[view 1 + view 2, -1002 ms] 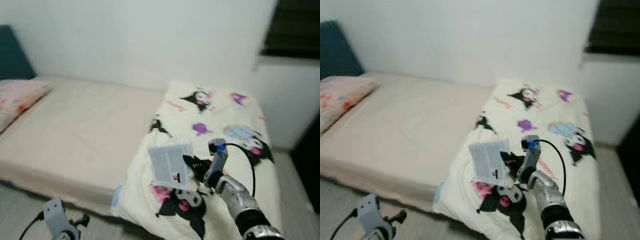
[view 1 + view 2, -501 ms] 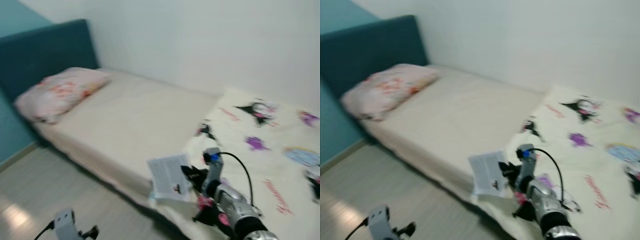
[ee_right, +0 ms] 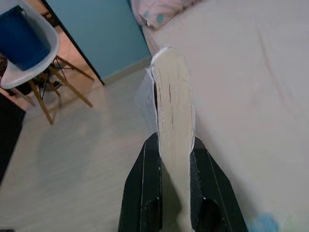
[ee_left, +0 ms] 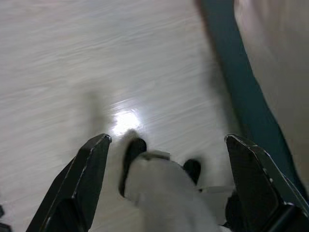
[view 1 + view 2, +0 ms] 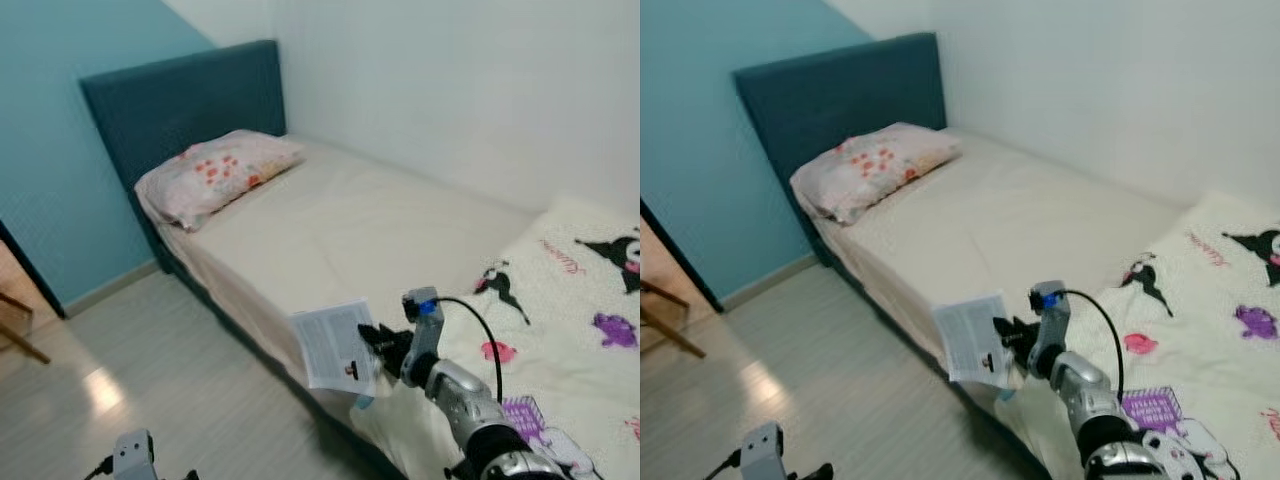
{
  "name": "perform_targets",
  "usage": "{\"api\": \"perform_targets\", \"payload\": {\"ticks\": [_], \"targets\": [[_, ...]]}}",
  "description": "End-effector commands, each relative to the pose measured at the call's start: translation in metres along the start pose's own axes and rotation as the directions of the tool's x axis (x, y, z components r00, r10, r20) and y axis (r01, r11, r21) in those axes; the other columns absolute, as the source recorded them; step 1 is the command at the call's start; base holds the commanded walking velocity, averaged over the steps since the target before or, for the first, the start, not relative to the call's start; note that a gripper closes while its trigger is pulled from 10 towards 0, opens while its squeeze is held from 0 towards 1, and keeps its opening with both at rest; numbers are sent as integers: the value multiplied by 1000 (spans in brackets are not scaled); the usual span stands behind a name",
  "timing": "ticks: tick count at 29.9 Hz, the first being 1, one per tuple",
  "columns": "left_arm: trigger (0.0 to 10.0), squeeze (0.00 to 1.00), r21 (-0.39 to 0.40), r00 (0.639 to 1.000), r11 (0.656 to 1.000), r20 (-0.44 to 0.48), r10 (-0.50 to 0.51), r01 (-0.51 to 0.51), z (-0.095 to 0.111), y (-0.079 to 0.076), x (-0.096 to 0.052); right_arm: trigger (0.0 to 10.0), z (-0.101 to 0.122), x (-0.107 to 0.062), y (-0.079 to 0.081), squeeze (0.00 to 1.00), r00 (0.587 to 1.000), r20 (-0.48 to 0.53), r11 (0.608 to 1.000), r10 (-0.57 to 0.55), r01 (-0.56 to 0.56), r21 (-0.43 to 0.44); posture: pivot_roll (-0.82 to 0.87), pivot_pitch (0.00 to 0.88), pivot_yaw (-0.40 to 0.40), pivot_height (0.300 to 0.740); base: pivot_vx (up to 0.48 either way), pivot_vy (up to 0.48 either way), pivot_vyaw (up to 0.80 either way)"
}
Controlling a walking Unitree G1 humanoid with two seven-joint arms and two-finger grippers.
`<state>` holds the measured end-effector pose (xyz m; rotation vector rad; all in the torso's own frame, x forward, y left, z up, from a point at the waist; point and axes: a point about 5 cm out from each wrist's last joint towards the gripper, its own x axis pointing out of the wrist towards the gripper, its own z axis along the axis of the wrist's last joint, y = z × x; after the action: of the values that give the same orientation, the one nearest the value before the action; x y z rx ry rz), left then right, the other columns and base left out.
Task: Clean up the room
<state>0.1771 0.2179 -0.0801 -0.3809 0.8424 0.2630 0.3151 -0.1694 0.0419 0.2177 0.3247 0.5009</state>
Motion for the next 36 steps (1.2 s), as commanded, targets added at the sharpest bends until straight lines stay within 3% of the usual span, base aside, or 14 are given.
{"api": "perform_targets", "payload": {"ticks": [1,7,22,27,36], "targets": [[10000,0,10,1000,1000,4,10,-10,2,4,-1,10000,10,9,12,0,997,49,998,58,-56,-32,-62,0,-8,740,334,0,800],[10000,0,11,1000,1000,2,6,-6,1,3,-1,10000,14,10,12,0,996,73,998,58,-57,-15,-63,0,-7,740,334,0,800],[10000,0,14,1000,1000,5,-10,10,2,-3,1,10000,20,9,5,0,994,110,1000,-12,10,21,-65,0,-6,740,335,0,0],[10000,0,15,1000,1000,8,-16,16,4,-4,2,10000,25,9,-3,0,987,136,995,-81,71,74,-65,0,-4,740,336,0,0],[10000,0,15,1000,1000,14,-20,19,6,-5,2,10000,30,7,-8,0,978,170,986,-123,102,128,-67,0,-4,740,335,0,-581]]}}
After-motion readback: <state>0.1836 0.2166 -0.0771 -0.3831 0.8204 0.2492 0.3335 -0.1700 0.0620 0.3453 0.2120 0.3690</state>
